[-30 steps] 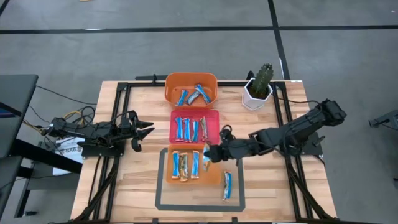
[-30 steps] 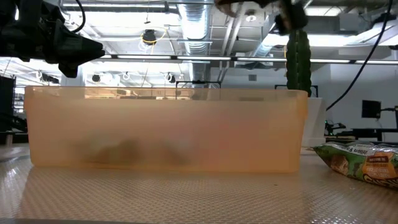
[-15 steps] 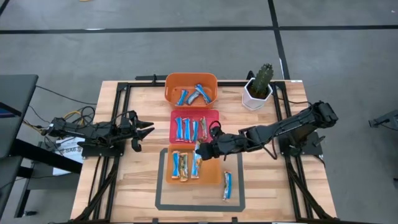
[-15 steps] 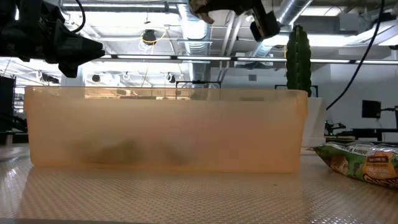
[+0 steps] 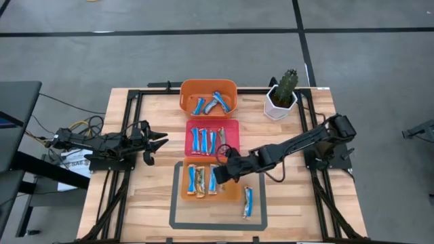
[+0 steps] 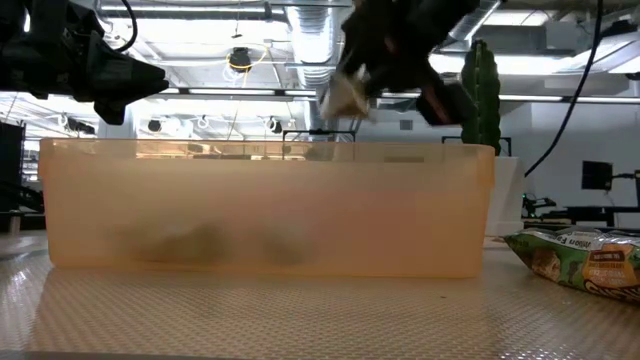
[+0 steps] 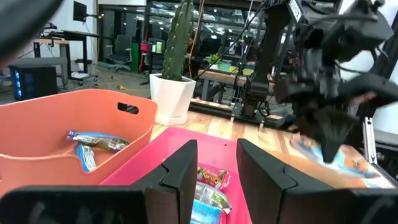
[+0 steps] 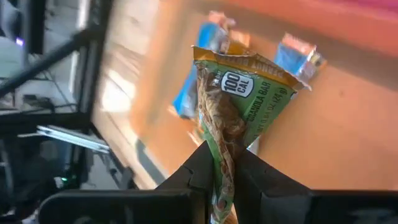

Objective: Pick and place Granola Bars by type
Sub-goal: Put the yellow granola bar into the bottom orange bin

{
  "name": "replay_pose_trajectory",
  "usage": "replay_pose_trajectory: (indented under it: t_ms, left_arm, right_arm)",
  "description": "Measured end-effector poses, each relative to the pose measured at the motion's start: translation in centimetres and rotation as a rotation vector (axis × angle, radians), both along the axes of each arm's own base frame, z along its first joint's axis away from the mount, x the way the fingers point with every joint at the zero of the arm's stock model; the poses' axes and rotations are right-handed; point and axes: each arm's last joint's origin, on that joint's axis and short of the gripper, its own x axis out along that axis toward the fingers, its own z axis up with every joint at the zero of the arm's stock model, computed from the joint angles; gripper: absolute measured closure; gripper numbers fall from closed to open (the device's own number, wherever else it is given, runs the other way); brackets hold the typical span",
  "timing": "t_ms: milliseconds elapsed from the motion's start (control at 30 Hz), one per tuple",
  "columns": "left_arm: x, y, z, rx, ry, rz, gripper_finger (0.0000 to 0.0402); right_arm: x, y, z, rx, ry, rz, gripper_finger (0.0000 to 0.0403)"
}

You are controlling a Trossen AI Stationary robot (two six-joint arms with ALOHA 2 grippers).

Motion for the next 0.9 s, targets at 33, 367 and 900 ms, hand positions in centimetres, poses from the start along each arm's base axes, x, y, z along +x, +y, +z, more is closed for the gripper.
replay_pose_trajectory:
  t_ms: [33, 367, 900]
  left_arm:
    - [0.0, 0.0, 0.0, 0.0, 0.001, 0.0, 0.0297]
    - [0.0, 0.0, 0.0, 0.0, 0.0, 0.0, 0.0297]
    - [0.0, 0.0, 0.0, 0.0, 0.001, 0.0, 0.0297]
  right_arm:
    - [0.2, 0.1, -0.6, 0.006, 0.014, 0.008, 0.0371]
    - [1.0, 0.2, -4.1, 0.045, 0.125, 0.045, 0.0373]
    - [1.3, -1.4, -4.9, 0.038, 0.169, 0.003, 0.0359]
